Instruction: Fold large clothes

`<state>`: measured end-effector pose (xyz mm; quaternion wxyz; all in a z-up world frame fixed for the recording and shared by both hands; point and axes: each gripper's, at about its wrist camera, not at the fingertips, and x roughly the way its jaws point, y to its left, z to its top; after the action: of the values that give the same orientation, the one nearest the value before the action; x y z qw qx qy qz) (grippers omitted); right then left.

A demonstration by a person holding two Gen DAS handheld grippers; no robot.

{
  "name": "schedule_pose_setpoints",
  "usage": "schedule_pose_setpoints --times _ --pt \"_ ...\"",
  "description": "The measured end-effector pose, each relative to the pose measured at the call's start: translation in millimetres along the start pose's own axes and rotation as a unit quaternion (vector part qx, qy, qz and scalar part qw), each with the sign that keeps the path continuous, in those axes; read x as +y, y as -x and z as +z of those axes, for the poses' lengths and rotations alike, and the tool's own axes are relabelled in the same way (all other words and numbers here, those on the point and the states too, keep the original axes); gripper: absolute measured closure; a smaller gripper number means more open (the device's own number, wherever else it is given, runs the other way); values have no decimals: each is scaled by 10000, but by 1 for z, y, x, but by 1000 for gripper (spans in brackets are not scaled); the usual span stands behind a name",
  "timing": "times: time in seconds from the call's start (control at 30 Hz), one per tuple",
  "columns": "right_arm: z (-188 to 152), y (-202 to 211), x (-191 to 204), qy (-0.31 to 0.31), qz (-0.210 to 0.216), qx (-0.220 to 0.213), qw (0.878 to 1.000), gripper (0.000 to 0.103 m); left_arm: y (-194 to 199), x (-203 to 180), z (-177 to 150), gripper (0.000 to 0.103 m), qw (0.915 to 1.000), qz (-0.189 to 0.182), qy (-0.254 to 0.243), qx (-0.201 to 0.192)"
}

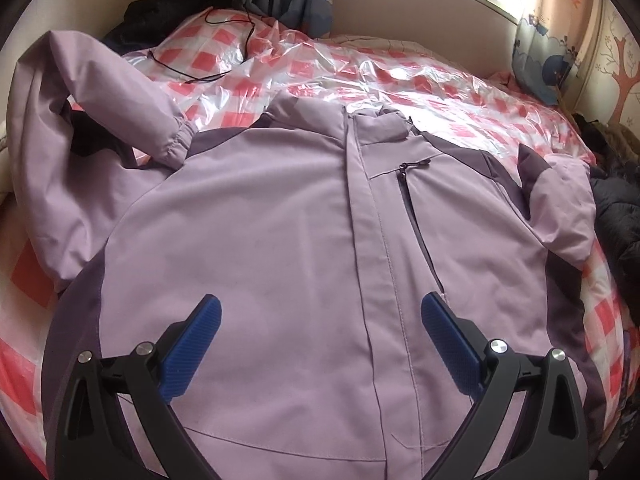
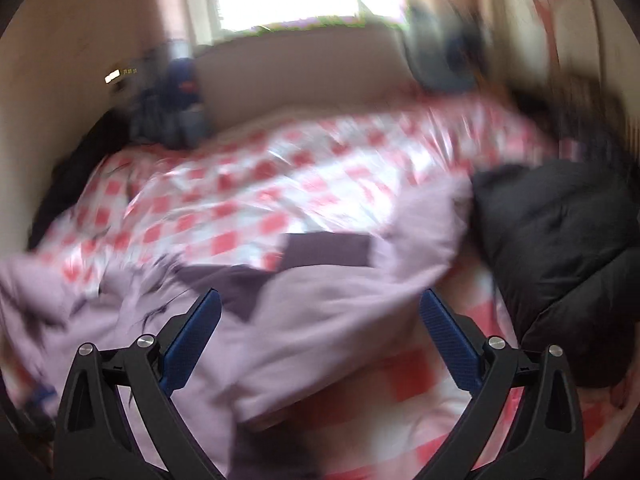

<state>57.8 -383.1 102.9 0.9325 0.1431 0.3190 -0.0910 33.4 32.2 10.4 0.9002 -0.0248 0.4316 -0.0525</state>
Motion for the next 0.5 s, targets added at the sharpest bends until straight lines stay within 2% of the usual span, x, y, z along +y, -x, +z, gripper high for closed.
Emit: schedule_pose_setpoints --times 0.07,0.17,0.2,0.4,0.47,0.5 --pt "21 -38 -59 -814 -114 478 9955 7 -3 3 2 7 9999 -86 85 51" --pt "41 -81 -101 -1090 -427 739 9904 7 -8 9 4 7 9992 -240 294 145" --pt "50 -99 -109 -1085 -578 821 9890 7 -9 10 4 7 9990 -272 331 162" --pt "80 -178 -132 -1297 -875 1119 9813 7 -17 9 4 7 9989 -232 346 221" --pt "84 -196 -139 -1346 -649 1172 9818 8 -20 8 4 7 9989 -219 329 241" --pt "85 -202 -139 -1361 -523 1205 9819 22 -21 7 5 7 9990 -207 320 249"
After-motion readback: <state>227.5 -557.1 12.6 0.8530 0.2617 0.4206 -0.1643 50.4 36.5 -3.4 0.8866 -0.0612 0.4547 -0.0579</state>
